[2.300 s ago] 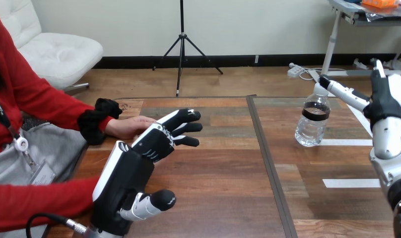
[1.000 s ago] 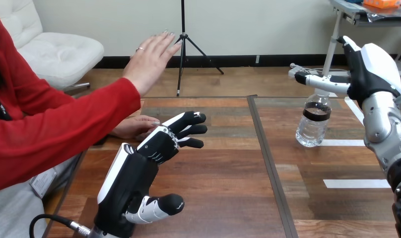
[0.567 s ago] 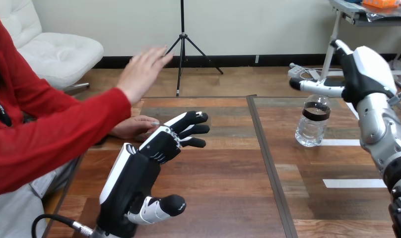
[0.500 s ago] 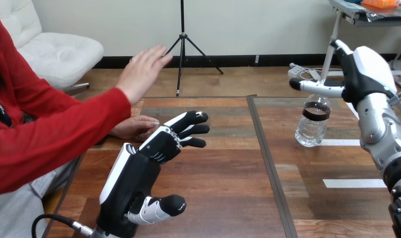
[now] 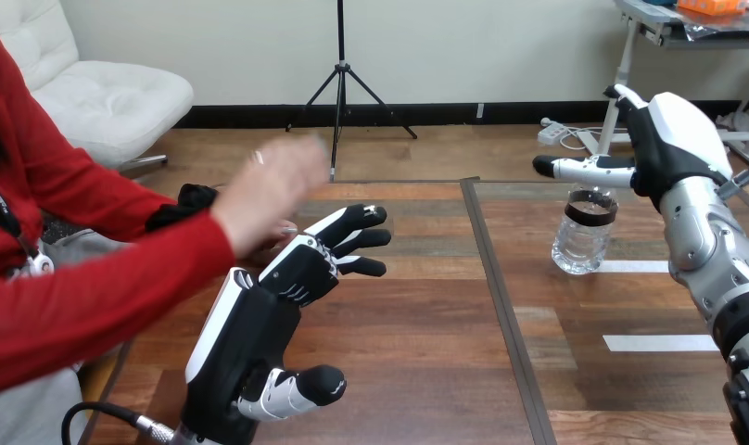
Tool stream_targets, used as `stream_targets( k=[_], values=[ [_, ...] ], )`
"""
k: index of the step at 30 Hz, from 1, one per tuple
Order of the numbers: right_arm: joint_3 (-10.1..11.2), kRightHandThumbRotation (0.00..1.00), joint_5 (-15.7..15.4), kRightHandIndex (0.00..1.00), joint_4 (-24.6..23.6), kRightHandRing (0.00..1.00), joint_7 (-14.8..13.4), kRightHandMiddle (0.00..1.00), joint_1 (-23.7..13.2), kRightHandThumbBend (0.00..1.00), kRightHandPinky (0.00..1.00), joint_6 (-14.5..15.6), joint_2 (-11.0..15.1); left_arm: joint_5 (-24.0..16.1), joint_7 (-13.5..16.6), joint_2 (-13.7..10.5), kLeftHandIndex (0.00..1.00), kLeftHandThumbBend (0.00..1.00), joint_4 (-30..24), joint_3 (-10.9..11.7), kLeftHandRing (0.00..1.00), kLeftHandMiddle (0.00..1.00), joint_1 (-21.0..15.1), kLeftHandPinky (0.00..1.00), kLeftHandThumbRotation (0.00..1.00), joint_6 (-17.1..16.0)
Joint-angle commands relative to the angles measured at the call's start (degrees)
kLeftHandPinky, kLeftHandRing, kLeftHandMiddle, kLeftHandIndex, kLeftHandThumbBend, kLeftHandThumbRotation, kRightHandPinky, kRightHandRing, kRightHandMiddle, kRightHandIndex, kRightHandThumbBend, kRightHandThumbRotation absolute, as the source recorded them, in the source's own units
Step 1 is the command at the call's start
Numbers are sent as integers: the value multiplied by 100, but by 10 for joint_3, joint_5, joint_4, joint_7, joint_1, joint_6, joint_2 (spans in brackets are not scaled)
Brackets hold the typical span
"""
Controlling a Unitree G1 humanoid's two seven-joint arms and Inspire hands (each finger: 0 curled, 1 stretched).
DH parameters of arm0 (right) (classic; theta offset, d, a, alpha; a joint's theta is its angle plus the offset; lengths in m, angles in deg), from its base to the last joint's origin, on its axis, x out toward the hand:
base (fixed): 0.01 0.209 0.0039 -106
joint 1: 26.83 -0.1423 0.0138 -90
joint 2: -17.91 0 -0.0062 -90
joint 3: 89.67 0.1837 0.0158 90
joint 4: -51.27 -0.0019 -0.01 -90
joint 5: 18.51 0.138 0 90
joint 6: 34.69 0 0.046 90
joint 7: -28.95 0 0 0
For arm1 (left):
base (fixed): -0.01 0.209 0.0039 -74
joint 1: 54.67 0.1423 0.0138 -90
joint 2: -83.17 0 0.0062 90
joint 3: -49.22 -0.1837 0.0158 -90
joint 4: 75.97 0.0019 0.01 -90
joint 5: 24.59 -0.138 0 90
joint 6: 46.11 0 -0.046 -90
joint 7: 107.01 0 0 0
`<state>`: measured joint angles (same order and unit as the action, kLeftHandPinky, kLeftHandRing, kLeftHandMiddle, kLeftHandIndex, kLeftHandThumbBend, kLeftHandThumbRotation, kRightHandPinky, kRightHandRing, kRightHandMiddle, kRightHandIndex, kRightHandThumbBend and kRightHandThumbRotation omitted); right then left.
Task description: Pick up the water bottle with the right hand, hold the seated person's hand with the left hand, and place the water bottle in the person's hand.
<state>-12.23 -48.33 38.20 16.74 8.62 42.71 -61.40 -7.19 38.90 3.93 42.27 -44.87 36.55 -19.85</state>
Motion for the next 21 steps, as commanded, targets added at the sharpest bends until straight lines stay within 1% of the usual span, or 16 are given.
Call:
stream_targets(
  k=[1, 4, 7, 9, 13, 16, 19, 21],
  values=[
    [-13, 58, -10, 95, 5, 91, 2, 92, -50, 100, 81, 4, -11, 1, 6, 6, 85, 100, -32, -9, 83, 87, -3, 71, 77, -2],
    [-13, 58, -9, 94, 6, 91, 8, 92, -49, 100, 81, 6, -14, 6, 7, 12, 85, 100, -29, -11, 82, 87, -2, 71, 76, -8],
    [-19, 57, -15, 94, 6, 90, 5, 91, -48, 100, 81, 7, -17, -5, 10, 8, 85, 100, -37, -10, 83, 87, 2, 71, 76, -7],
    [-28, 58, -24, 94, 8, 90, 7, 91, -48, 100, 81, 10, -17, -8, 14, 8, 86, 100, -45, -11, 83, 87, 8, 71, 76, 0],
    [-32, 59, -29, 94, 8, 90, 11, 91, -48, 100, 81, 10, -20, -13, 21, 9, 86, 100, -57, -12, 83, 87, 17, 71, 76, 5],
    [-37, 58, -33, 93, 9, 89, 11, 90, -48, 100, 80, 14, -23, -5, 18, 10, 86, 100, -54, -16, 83, 87, 15, 71, 76, -1],
    [-38, 58, -33, 94, 11, 89, 20, 90, -46, 100, 81, 12, -24, -13, 21, 4, 86, 100, -65, -15, 83, 88, 24, 70, 76, 3],
    [-43, 58, -38, 94, 11, 89, 23, 91, -47, 100, 81, 18, -27, -13, 24, 5, 86, 100, -67, -16, 84, 88, 25, 70, 76, 3]
  ],
)
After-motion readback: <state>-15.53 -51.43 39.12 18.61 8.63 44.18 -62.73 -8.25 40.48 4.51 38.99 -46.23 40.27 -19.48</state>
